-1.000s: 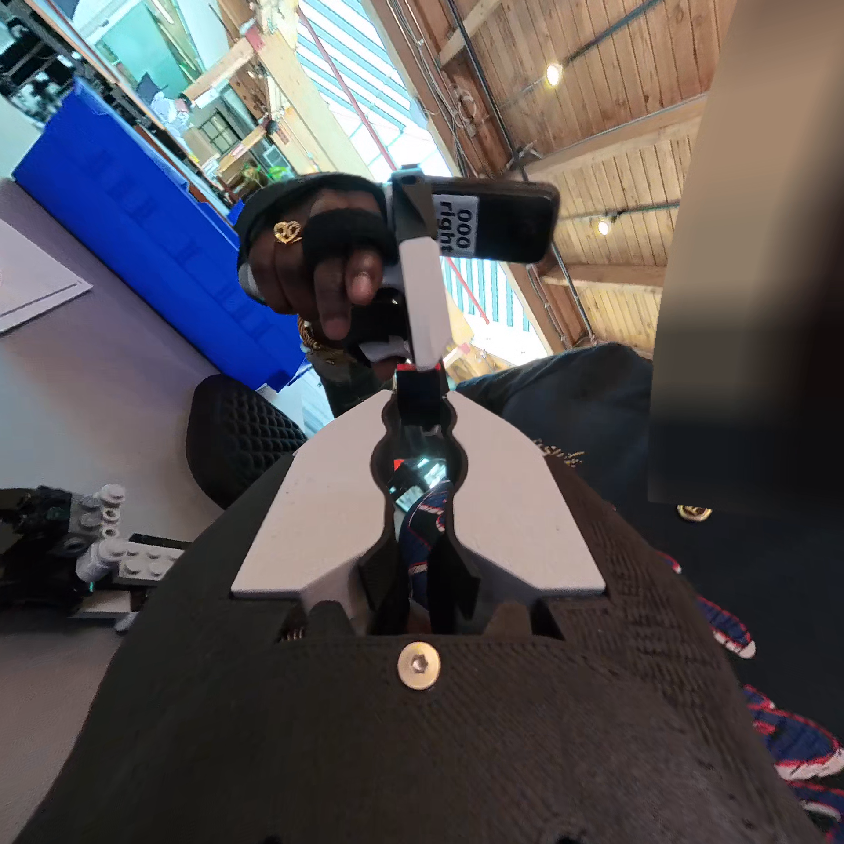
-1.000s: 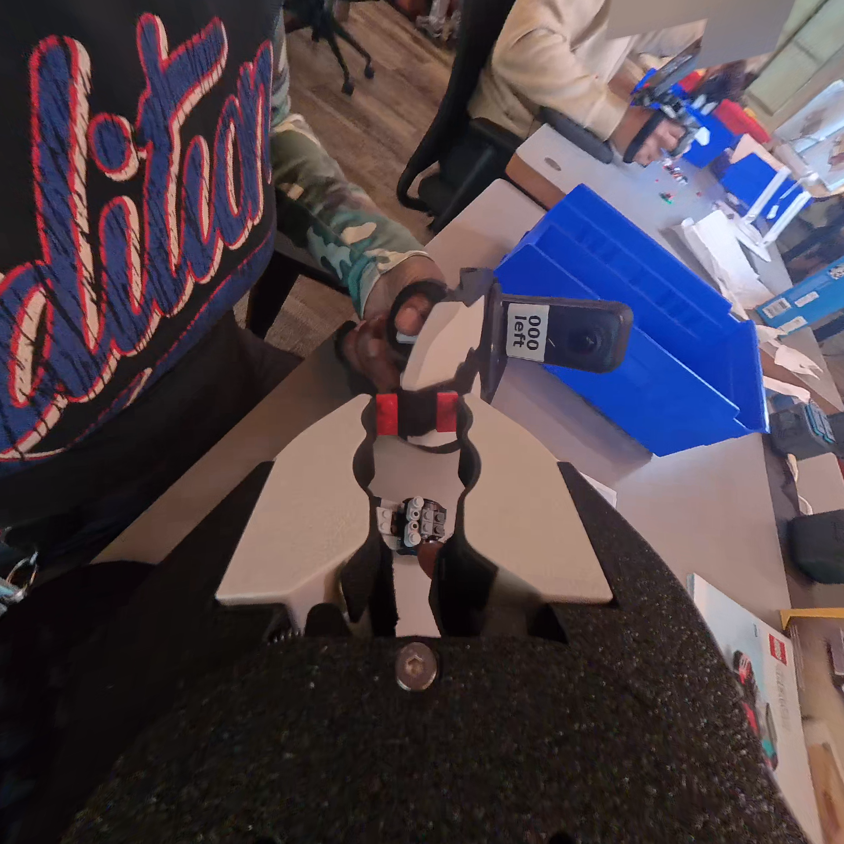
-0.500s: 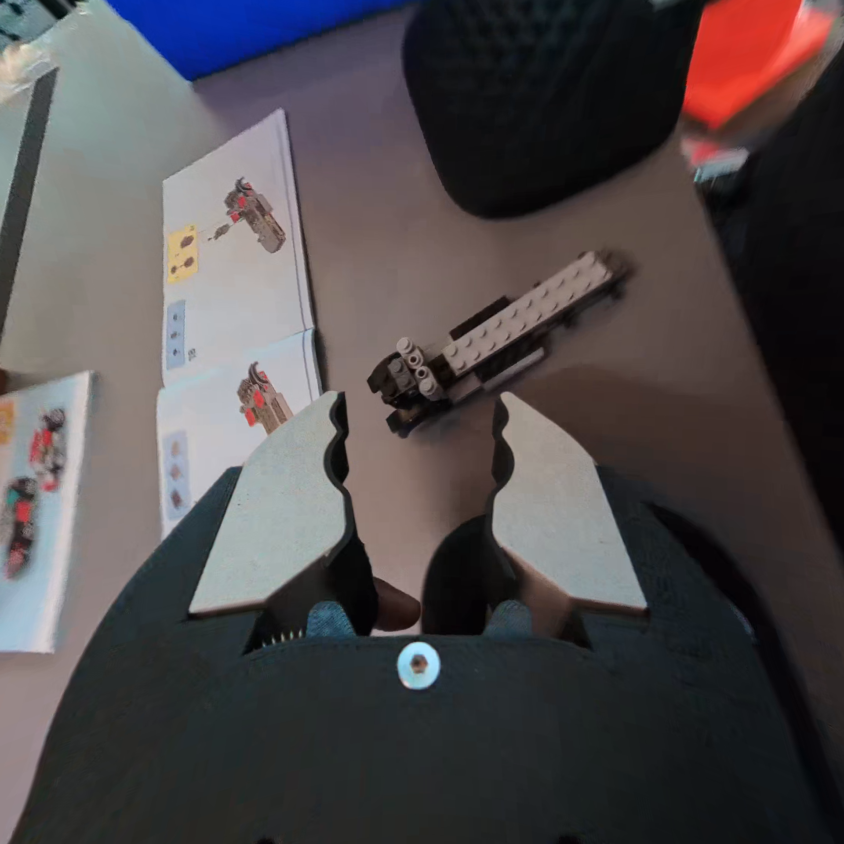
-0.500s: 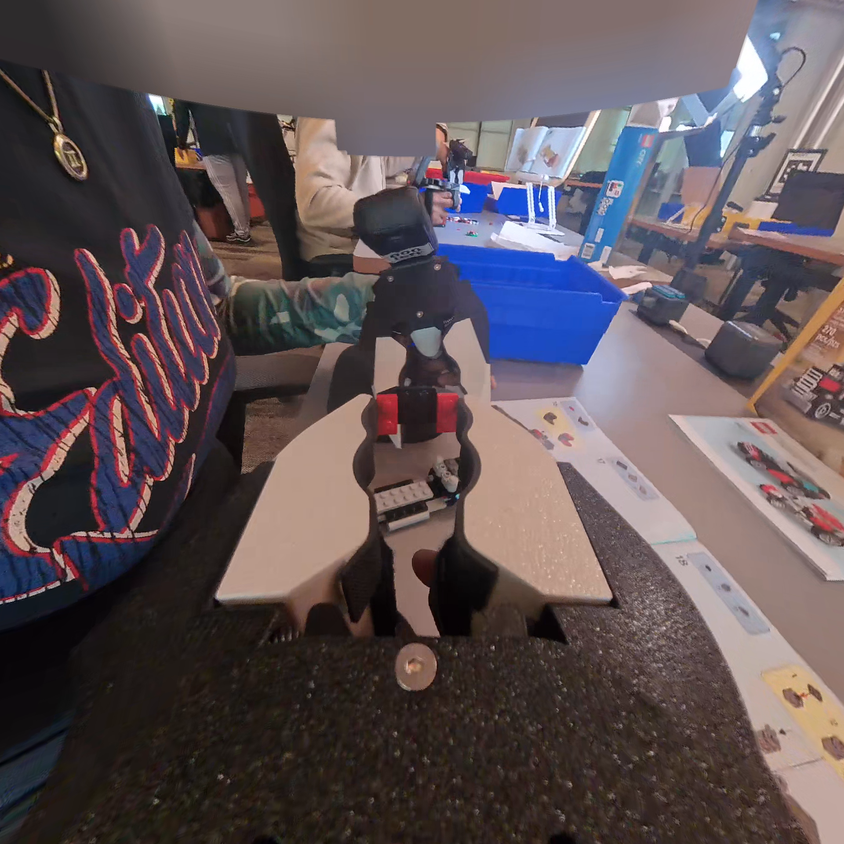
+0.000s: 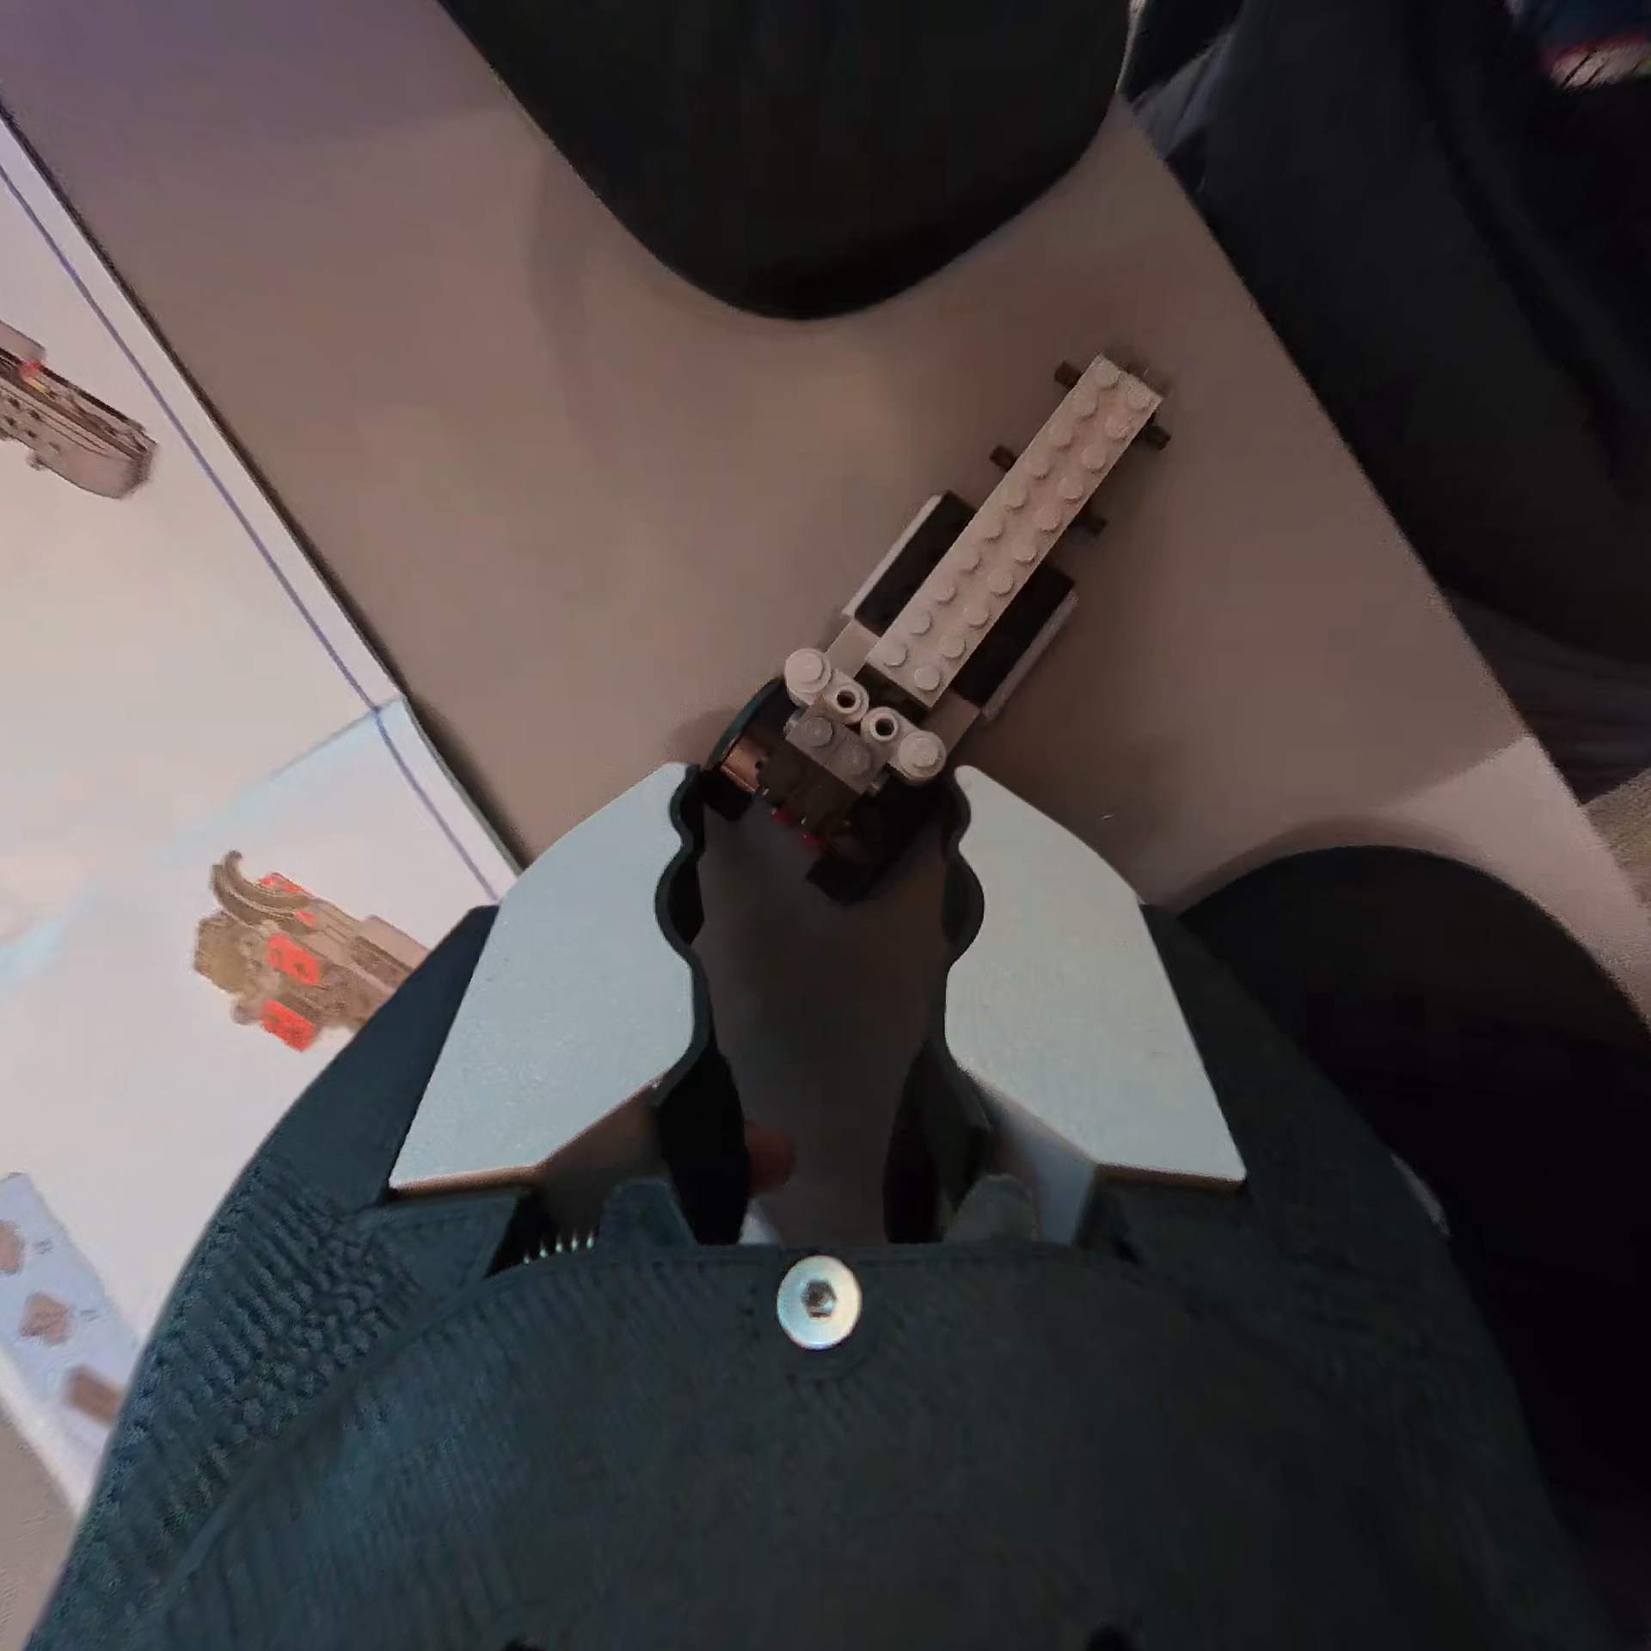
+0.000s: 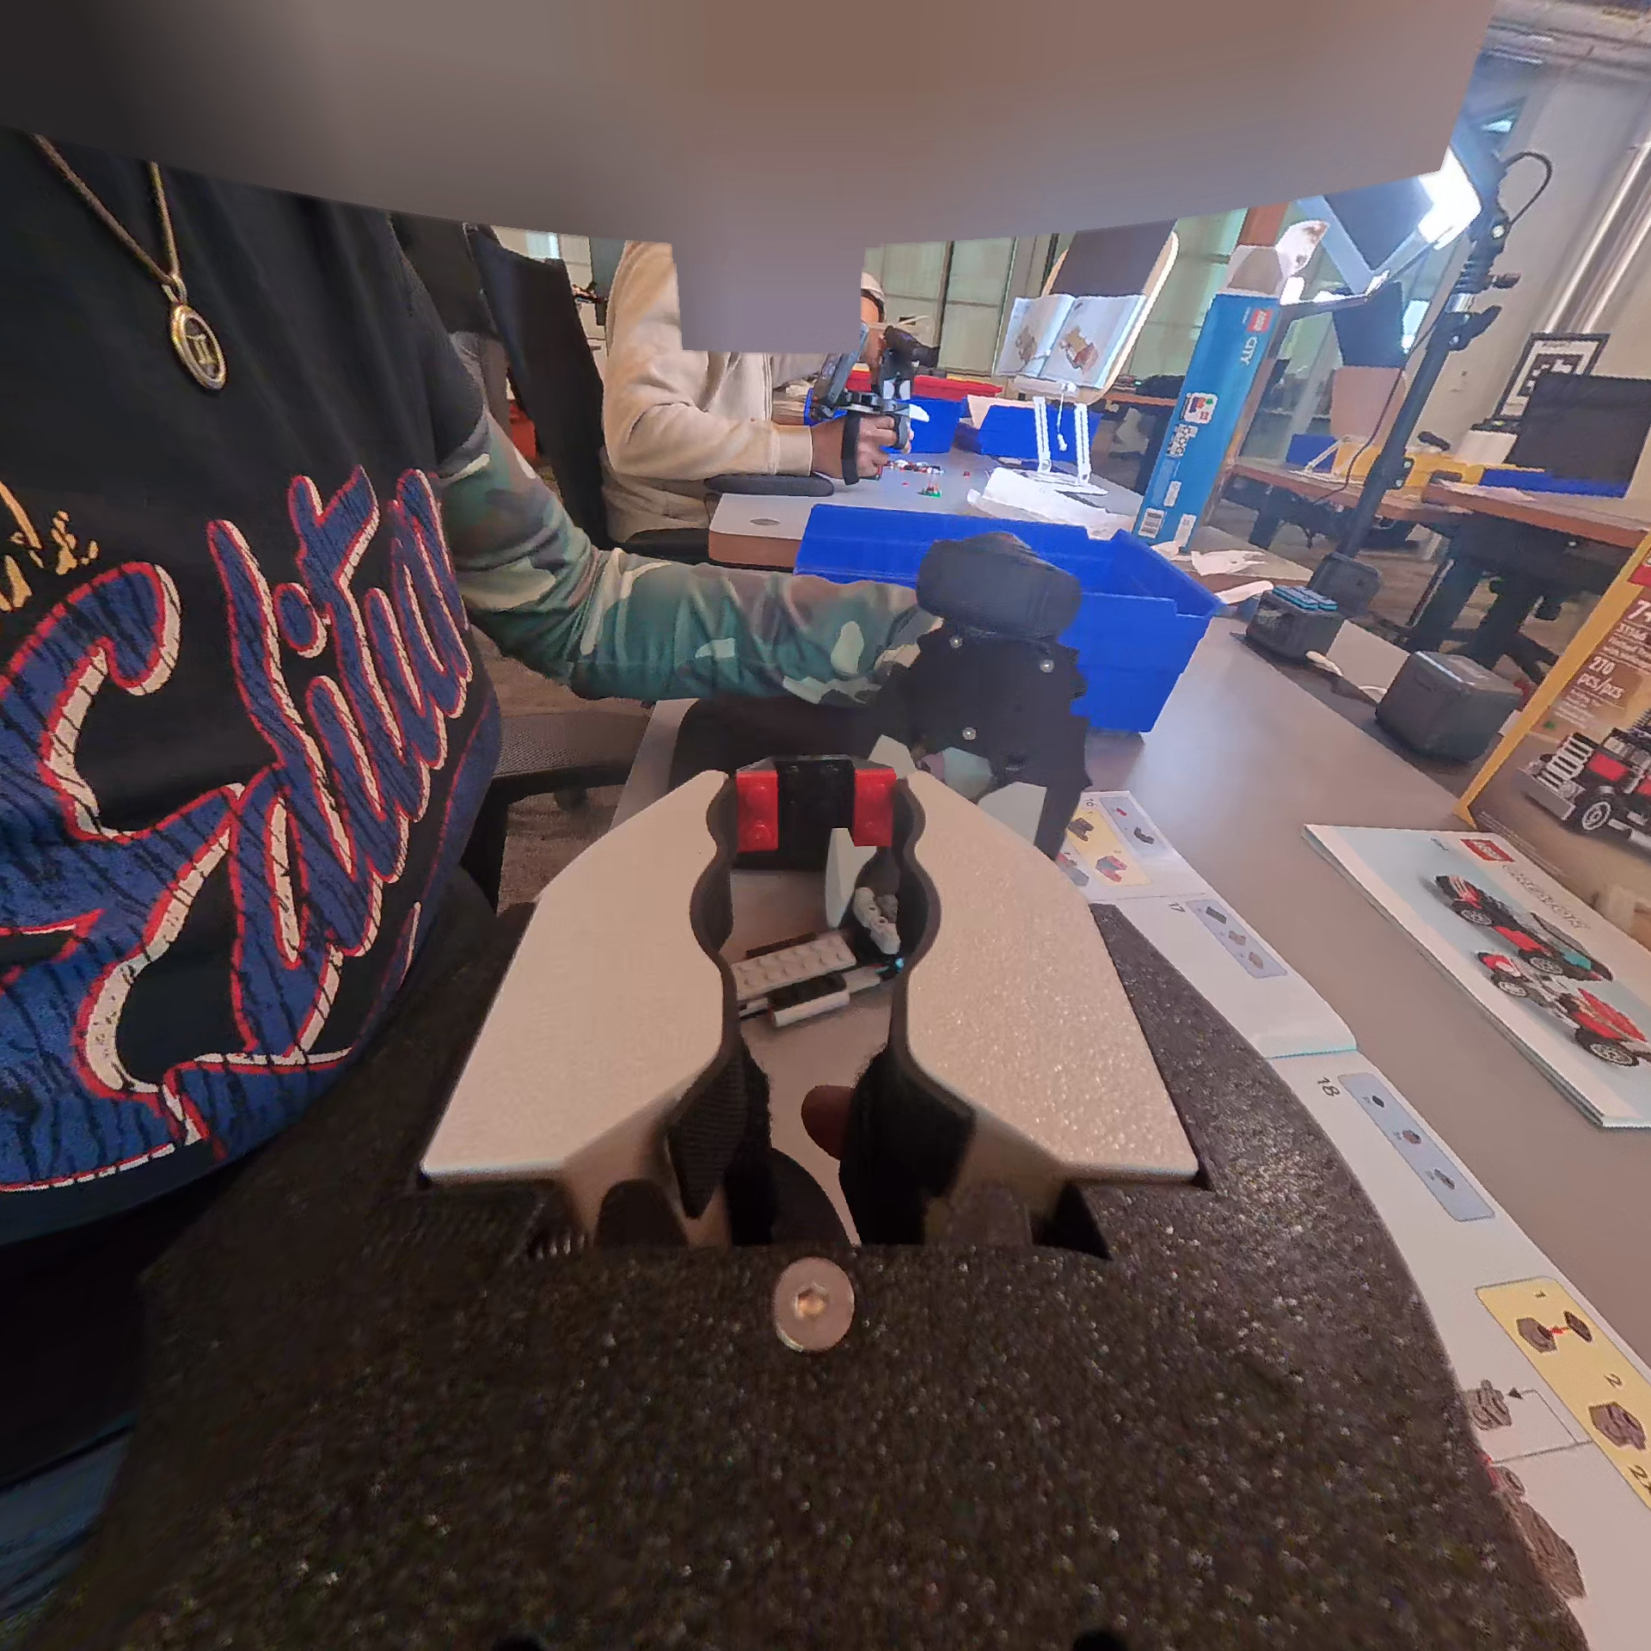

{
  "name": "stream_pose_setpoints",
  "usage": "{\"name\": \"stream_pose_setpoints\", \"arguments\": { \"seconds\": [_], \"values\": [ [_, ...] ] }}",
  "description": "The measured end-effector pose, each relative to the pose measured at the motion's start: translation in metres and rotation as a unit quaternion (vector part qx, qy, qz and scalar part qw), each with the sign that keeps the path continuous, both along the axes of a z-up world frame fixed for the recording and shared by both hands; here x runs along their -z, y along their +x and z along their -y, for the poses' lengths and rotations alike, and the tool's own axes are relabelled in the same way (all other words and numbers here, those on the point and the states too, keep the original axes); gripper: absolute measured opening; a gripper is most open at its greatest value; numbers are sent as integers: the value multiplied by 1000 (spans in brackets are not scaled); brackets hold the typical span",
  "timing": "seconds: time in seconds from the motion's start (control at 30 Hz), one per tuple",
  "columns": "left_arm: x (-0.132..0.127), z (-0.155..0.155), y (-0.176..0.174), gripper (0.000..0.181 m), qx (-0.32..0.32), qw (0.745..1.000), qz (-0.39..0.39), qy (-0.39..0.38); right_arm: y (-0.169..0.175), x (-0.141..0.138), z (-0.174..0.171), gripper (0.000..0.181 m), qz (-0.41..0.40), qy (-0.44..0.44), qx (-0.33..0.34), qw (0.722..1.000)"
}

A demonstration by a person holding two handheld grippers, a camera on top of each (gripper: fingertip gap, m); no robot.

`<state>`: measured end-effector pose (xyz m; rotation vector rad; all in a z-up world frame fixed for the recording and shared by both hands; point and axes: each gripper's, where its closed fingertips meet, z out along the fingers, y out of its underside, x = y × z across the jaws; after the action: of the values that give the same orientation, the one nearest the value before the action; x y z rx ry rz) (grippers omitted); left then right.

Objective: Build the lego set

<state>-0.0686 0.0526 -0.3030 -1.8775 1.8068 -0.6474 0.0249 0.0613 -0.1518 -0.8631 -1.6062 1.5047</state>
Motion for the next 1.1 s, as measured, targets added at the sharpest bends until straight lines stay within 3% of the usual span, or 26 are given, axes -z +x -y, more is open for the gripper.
{"name": "stream_pose_setpoints", "arguments": {
  "seconds": [0.1, 0.23, 0.4, 0.7, 0.83, 1.0, 1.1],
  "values": [
    [-1, 6, -3, 51, -36, 999, 23, -12, 1, 2, -4, 33, 1, -6, 9, 1000],
    [-1, 8, -15, 51, -145, 989, 17, 7, -8, 15, -7, 33, 42, -23, 22, 999],
    [-1, 3, -29, 51, -312, 950, -11, 23, -27, 39, -6, 33, 124, -14, 33, 992],
    [-1, 1, -17, 51, -451, 892, -2, -14, -41, 71, -7, 33, 216, 28, 62, 974],
    [-1, 1, -14, 51, -463, 886, -1, -4, -43, 80, -10, 33, 233, 28, 78, 969],
    [-18, 5, -8, 66, -424, 902, 81, -10, -44, 84, -15, 33, 247, 29, 95, 964],
    [-27, 5, -14, 69, -370, 924, 87, 49, -47, 86, -10, 33, 261, 34, 98, 960]
  ]
}}
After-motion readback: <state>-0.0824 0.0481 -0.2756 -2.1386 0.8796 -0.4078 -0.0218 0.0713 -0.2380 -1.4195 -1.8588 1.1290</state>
